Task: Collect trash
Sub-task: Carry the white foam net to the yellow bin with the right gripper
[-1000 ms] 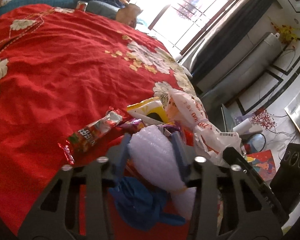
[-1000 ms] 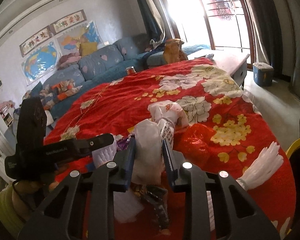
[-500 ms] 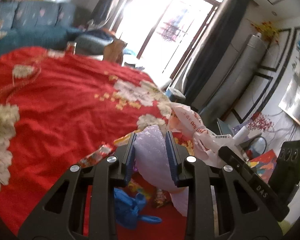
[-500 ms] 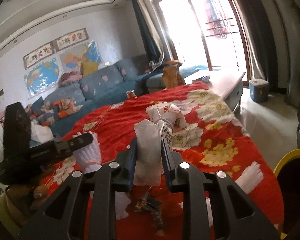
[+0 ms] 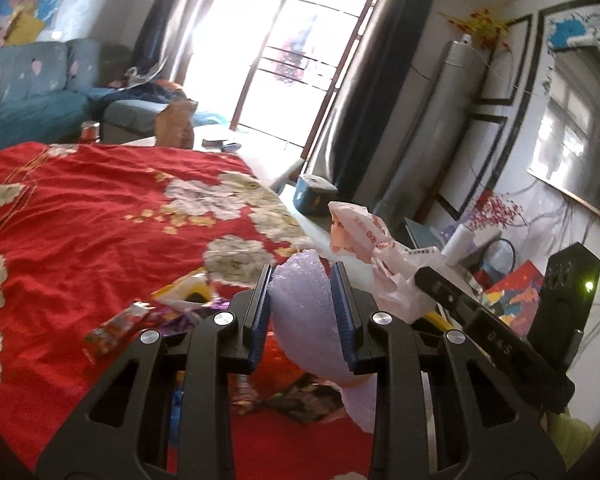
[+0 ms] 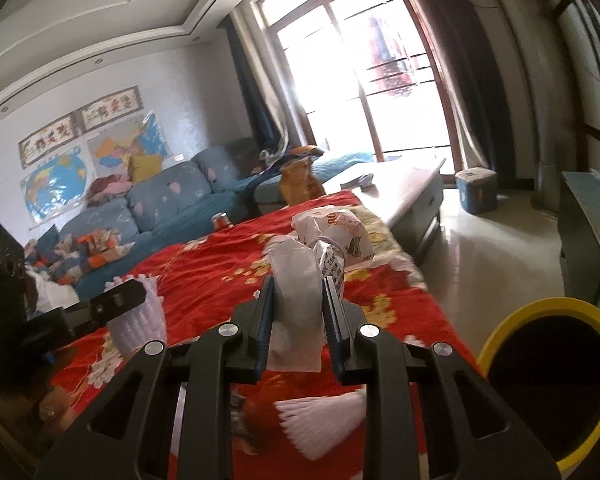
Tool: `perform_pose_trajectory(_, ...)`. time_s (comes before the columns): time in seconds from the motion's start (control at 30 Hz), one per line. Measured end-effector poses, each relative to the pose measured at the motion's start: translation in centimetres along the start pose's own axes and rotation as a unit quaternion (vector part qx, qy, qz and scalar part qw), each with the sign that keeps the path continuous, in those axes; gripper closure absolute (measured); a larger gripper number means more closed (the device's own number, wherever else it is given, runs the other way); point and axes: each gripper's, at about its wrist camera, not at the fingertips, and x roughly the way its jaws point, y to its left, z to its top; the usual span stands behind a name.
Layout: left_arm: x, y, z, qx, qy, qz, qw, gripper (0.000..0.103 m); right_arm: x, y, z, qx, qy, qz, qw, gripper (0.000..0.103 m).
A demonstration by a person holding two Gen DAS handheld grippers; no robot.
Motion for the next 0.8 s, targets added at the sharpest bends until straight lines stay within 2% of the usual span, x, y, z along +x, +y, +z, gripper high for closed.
perform_pose_trajectory(0.33, 2.2, -4.0, -0.8, 0.037, 0.011, -0.017, 0.9991, 0.08, -2.4, -4.5, -0.4, 0.024, -0.016, -0.053, 0.998, 0.08)
perform_pose_trajectory(0.8, 6.3, -9.7, -1.5, 0.077, 0.03, -0.043, 0.9956, 0.08, -5.6, -11.2, -1.6, 0.068, -0.023, -0.127, 0.989, 0.08)
